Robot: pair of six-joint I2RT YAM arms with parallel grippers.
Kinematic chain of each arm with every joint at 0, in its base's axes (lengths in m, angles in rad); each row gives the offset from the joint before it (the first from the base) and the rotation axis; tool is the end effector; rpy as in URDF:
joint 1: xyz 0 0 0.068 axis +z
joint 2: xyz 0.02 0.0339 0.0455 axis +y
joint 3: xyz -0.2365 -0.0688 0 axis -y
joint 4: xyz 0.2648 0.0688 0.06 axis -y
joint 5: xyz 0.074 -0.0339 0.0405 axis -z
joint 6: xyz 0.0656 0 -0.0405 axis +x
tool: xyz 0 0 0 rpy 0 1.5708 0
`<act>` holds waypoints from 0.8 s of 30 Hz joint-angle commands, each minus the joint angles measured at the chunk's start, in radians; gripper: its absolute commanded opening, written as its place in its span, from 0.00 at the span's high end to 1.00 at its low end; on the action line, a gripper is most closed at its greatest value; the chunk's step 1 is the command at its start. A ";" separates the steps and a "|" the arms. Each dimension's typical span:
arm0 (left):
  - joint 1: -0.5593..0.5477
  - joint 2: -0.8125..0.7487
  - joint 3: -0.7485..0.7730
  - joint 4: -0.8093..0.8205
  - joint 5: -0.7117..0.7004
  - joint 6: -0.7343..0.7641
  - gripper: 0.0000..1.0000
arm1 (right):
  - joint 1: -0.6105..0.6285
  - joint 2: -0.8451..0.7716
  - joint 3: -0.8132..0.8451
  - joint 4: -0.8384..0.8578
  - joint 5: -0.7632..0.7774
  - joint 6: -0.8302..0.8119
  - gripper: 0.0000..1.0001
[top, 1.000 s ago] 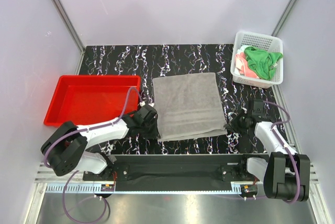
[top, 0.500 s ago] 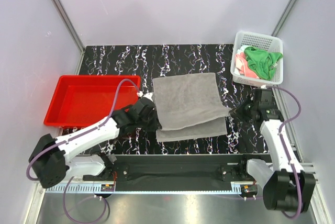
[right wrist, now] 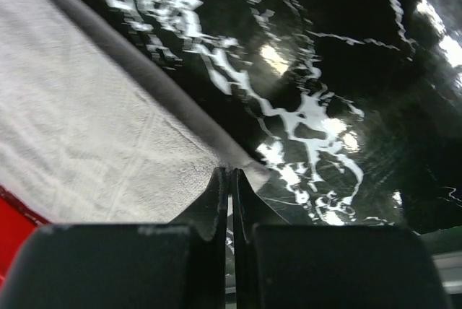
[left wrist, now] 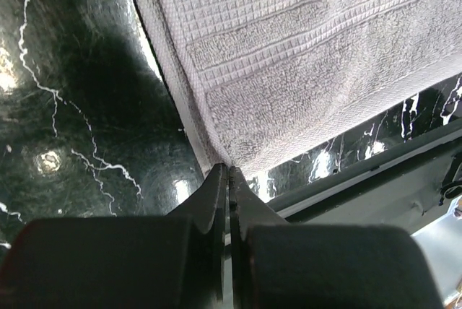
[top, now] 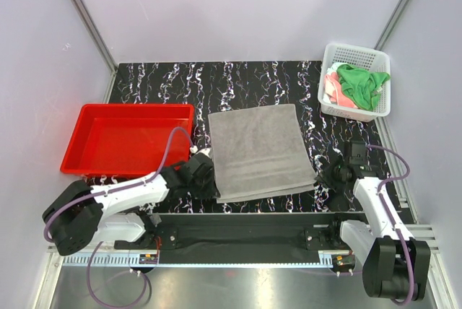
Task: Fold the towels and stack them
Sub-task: Fold the towel
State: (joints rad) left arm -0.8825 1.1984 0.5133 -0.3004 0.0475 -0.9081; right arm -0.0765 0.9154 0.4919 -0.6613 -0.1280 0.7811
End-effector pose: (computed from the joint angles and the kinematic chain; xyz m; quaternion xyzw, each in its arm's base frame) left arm 0.1590 -0.1982 0.0964 -0.0054 0.9572 -0.2393 0.1626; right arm 0.2069 -0.0075 0.1239 0.3887 0.8873 0.1411 0.2040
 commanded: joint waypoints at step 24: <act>-0.001 -0.131 0.074 -0.151 -0.054 0.034 1.00 | 0.000 -0.084 -0.061 -0.029 -0.038 0.043 1.00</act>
State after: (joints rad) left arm -0.8825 1.0660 0.5835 -0.4438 -0.0135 -0.8829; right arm -0.0765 0.8532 0.4316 -0.6716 -0.1680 0.8463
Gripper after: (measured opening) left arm 0.012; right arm 0.018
